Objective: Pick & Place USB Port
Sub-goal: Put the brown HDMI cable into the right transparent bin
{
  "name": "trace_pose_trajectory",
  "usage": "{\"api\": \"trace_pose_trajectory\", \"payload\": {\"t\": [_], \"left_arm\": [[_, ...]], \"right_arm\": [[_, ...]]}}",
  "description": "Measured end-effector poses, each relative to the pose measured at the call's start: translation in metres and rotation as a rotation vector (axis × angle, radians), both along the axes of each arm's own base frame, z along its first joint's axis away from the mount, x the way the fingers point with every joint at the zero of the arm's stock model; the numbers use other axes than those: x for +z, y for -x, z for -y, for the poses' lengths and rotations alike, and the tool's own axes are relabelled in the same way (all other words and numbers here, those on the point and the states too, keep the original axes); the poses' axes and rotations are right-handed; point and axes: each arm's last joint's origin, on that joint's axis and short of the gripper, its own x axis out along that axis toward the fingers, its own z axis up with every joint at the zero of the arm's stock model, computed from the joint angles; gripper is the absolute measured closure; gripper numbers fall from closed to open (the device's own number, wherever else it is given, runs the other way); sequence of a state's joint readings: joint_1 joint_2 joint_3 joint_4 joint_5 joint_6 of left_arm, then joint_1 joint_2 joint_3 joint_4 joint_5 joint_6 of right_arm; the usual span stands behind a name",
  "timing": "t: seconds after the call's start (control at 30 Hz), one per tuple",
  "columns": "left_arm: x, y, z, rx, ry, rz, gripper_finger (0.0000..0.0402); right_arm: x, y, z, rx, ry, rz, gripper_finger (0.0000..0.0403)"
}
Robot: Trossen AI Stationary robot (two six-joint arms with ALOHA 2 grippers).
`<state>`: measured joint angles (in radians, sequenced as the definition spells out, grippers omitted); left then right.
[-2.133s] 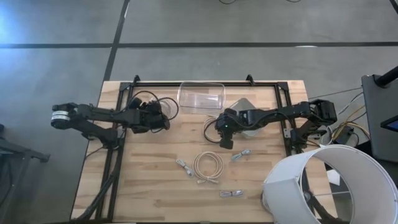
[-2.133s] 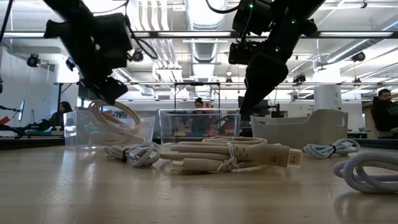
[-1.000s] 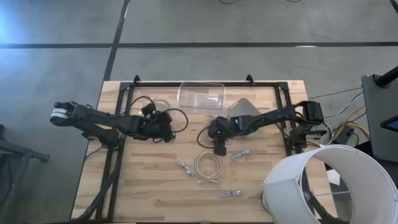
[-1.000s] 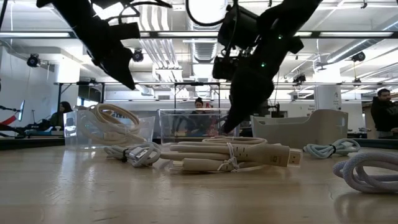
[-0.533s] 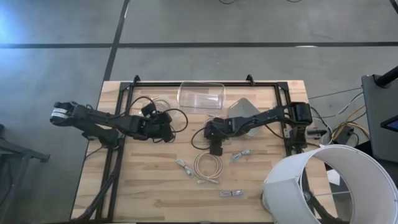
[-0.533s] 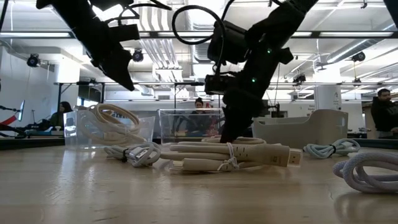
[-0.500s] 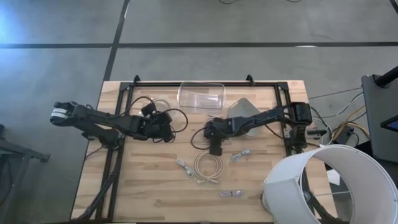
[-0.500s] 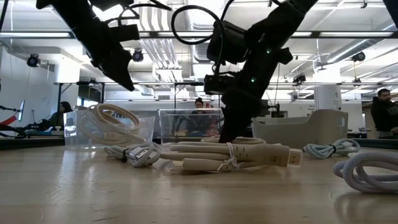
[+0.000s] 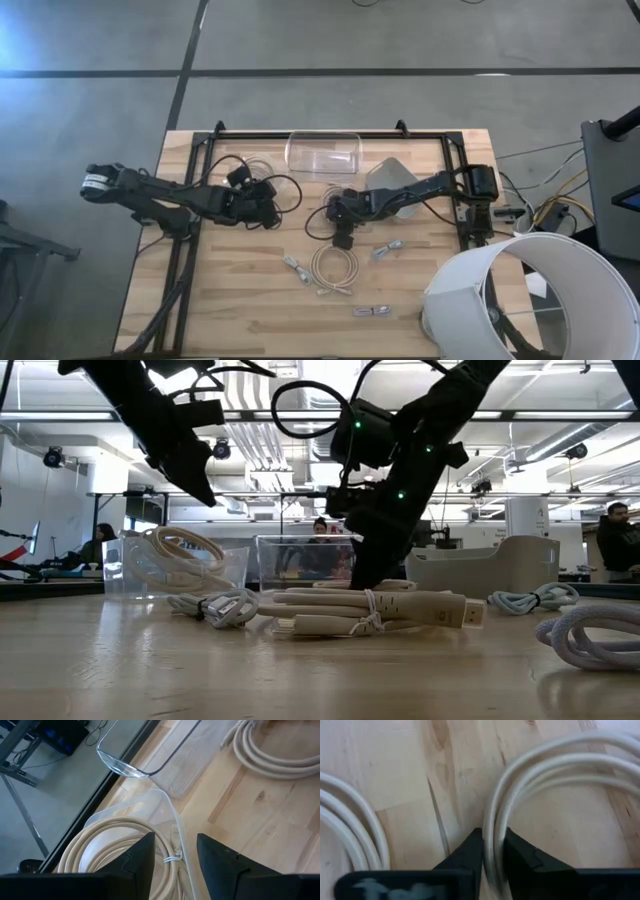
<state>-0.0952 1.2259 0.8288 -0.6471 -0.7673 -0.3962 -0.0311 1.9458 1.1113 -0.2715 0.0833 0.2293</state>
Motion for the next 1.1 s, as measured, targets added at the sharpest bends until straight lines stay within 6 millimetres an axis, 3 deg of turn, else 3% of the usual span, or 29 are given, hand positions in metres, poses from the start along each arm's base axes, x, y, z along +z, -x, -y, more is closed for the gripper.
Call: {"api": "trace_pose_trajectory", "payload": {"t": [0.2, 0.47, 0.6, 0.87, 1.1], "left_arm": [[0.000, 0.000, 0.000, 0.000, 0.000, -0.001, 0.0255], [-0.008, 0.003, 0.000, 0.005, 0.001, -0.017, 0.0255], [-0.012, 0.005, 0.000, 0.015, 0.007, -0.019, 0.0255], [-0.013, 0.004, 0.000, 0.019, 0.012, -0.008, 0.0257], [-0.013, 0.004, 0.000, 0.019, 0.012, -0.005, 0.0259]], "right_arm": [[0.022, 0.003, -0.003, 0.017, -0.046, 0.008, 0.0374], [0.091, -0.003, -0.010, 0.076, -0.029, 0.173, 0.0373], [0.127, -0.005, -0.007, 0.104, 0.118, 0.274, 0.0372], [0.167, -0.013, 0.027, 0.058, 0.326, 0.352, 0.0371], [0.154, -0.008, 0.076, 0.043, 0.166, 0.342, 0.0370]]}}
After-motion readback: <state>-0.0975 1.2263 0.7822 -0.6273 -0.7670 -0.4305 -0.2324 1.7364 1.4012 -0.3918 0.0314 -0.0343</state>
